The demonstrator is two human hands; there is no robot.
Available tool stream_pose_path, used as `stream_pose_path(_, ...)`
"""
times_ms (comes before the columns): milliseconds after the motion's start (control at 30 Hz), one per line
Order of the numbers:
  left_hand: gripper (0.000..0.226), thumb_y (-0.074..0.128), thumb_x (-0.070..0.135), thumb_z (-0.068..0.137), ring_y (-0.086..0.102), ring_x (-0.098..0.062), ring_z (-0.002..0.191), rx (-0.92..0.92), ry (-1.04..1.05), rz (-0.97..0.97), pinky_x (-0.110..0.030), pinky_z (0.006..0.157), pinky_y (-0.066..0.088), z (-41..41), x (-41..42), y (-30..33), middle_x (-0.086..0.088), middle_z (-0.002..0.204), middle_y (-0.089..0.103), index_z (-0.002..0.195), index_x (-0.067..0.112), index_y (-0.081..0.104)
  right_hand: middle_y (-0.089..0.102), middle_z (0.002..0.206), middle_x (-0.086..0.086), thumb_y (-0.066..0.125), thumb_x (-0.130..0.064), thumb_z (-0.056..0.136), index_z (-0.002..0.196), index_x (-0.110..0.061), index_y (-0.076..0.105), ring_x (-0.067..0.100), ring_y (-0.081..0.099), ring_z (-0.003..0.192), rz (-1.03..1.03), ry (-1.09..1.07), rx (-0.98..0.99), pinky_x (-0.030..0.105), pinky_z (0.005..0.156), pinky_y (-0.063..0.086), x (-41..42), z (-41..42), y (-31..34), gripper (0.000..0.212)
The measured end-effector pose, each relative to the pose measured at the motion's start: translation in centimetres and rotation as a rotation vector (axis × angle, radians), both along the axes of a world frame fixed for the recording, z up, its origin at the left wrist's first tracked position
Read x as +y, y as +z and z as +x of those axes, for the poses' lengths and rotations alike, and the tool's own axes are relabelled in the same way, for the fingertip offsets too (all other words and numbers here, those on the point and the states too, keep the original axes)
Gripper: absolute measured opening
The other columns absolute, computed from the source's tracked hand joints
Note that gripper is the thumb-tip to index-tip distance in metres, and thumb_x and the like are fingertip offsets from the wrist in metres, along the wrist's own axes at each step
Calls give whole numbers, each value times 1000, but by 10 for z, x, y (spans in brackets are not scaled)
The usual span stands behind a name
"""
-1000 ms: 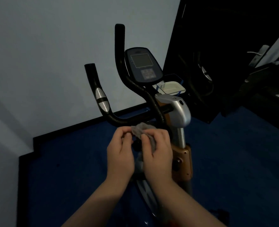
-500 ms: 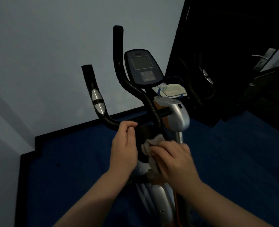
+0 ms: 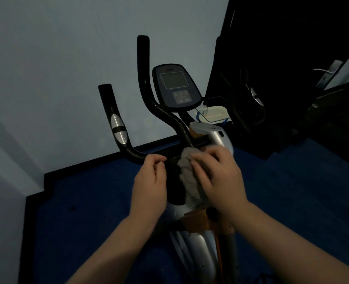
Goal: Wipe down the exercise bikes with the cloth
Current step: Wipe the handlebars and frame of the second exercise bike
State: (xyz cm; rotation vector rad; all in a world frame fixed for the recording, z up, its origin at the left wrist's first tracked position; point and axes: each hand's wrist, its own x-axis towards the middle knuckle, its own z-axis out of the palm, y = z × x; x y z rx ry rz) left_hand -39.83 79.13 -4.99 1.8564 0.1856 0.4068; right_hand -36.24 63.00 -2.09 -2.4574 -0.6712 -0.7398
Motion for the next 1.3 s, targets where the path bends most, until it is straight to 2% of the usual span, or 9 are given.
stream_pose_path(133, 14, 42, 28, 97, 57, 0, 78, 37, -2, 160, -22, 63, 43, 1, 1, 4, 11, 90, 60, 105, 30, 54, 59, 93, 4, 47, -40, 96, 97, -16, 71, 19, 52, 94, -39, -100, 299, 38, 78, 45, 34, 22, 10, 34)
stream_pose_path(300, 14, 39, 30, 98, 57, -5, 72, -22, -3, 98, -32, 58, 48, -2, -4, 3, 8, 84, 61, 100, 30, 53, 59, 91, 2, 41, -43, 96, 100, -17, 57, 17, 55, 83, 127, -140, 342, 29, 63, 35, 12, -15, -15, 30)
stream_pose_path(433, 20, 35, 34, 93, 56, -9, 66, -55, -2, 61, -38, 56, 47, -1, -6, 4, 4, 78, 60, 99, 28, 53, 60, 83, 1, 31, -53, 96, 90, -19, 50, 20, 58, 75, -117, -172, 379, 33, 58, 38, 28, 14, 2, 39)
stream_pose_path(633, 19, 36, 32, 94, 53, -8, 60, -58, 8, 32, -34, 53, 43, 0, -4, -1, 3, 72, 59, 97, 27, 54, 59, 79, -4, 22, -57, 91, 91, -23, 46, 15, 58, 70, 293, -226, 366, 36, 57, 47, 29, -29, -22, 42)
stream_pose_path(833, 20, 35, 33, 92, 54, -11, 65, -55, -1, 15, -44, 57, 47, 2, -5, 1, 1, 75, 59, 97, 27, 54, 49, 67, -6, 25, -50, 98, 83, -22, 42, 19, 53, 63, -79, -244, 319, 31, 49, 26, 31, 15, -3, 36)
stream_pose_path(1000, 19, 36, 31, 92, 52, -3, 63, -73, 7, -9, -32, 56, 44, 1, -4, -2, 5, 74, 58, 96, 25, 55, 61, 73, 0, 11, -59, 89, 91, -20, 44, 20, 57, 63, 229, -309, 349, 34, 52, 42, 33, -26, -26, 51)
stream_pose_path(1167, 19, 36, 30, 92, 54, -5, 63, -71, 8, -25, -34, 55, 44, 1, -7, 1, 3, 74, 59, 95, 24, 54, 63, 73, 3, 20, -52, 98, 93, -19, 48, 22, 58, 62, -173, -266, 282, 30, 46, 32, 22, 11, -8, 44)
stream_pose_path(1233, 18, 38, 27, 93, 52, -1, 62, -96, 32, -38, -31, 55, 41, 1, -8, 0, 4, 73, 58, 95, 23, 55, 63, 70, 3, 26, -47, 100, 89, -16, 52, 21, 56, 59, -151, -284, 226, 29, 43, 23, 28, 16, -4, 42)
stream_pose_path(1300, 16, 40, 23, 96, 52, 1, 62, -99, 46, -42, -25, 53, 40, -1, -9, -1, 4, 73, 59, 95, 24, 57, 62, 69, 2, 24, -47, 98, 90, -16, 51, 21, 58, 60, 5, -281, 247, 29, 46, 28, 29, 3, -12, 42)
